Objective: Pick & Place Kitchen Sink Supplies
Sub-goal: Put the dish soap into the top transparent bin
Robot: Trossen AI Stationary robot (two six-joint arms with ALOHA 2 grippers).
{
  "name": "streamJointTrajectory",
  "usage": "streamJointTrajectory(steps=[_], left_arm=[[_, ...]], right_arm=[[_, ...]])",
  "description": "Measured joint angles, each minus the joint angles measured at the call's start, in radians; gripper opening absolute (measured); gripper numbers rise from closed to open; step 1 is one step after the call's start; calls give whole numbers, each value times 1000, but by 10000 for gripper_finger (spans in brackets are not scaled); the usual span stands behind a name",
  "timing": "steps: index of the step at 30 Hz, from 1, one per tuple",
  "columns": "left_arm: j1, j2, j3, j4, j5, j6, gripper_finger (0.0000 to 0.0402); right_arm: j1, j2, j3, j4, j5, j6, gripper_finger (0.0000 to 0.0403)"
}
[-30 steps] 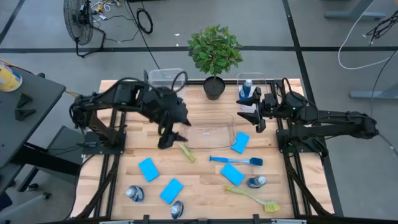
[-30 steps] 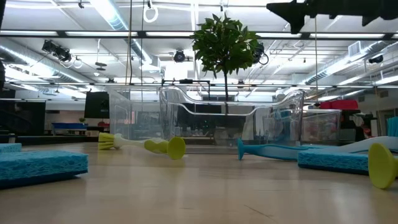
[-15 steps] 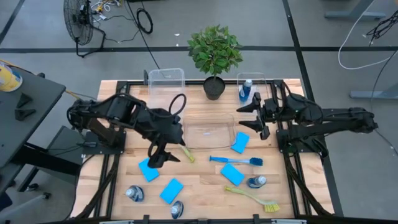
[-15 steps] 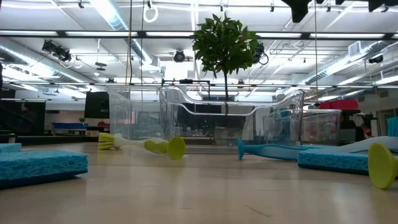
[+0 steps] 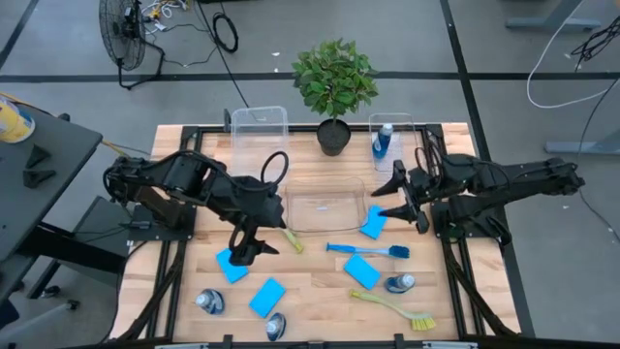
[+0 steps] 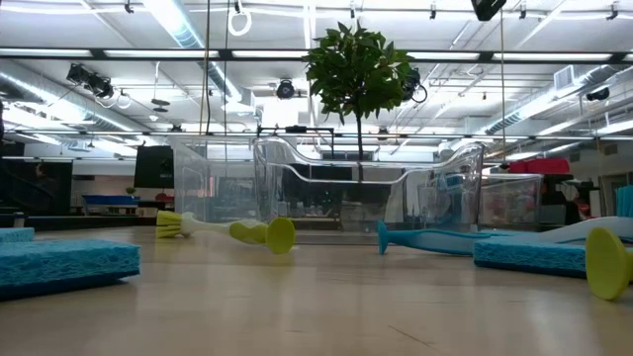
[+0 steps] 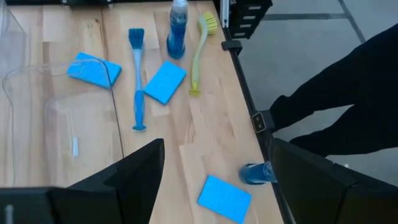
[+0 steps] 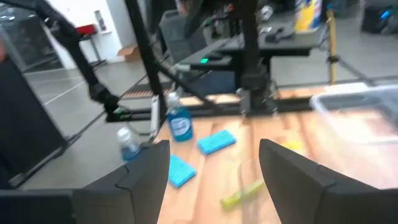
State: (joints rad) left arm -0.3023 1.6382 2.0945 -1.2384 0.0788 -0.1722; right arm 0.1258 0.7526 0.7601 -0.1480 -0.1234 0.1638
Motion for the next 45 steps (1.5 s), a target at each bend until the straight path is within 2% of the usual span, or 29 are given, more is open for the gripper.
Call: streamJointTrajectory(steps=[9,15,25,34,45], left_arm=[[-8,0,0,-26,-7,0,293],[-51,0,0,-56,-4,-1,293],[-160,1,0,-53,-6,-139,293],[-262,52,0,-48,-69,2,293],[-337,168,0,-44,-24,122,293]], right_arm=[[99,73,0,-11,3,68,249],[139,138,0,-11,3,90,249],[147,191,0,-5,4,90,249],[147,193,0,2,61,91,249],[147,193,0,-2,135,102,249]])
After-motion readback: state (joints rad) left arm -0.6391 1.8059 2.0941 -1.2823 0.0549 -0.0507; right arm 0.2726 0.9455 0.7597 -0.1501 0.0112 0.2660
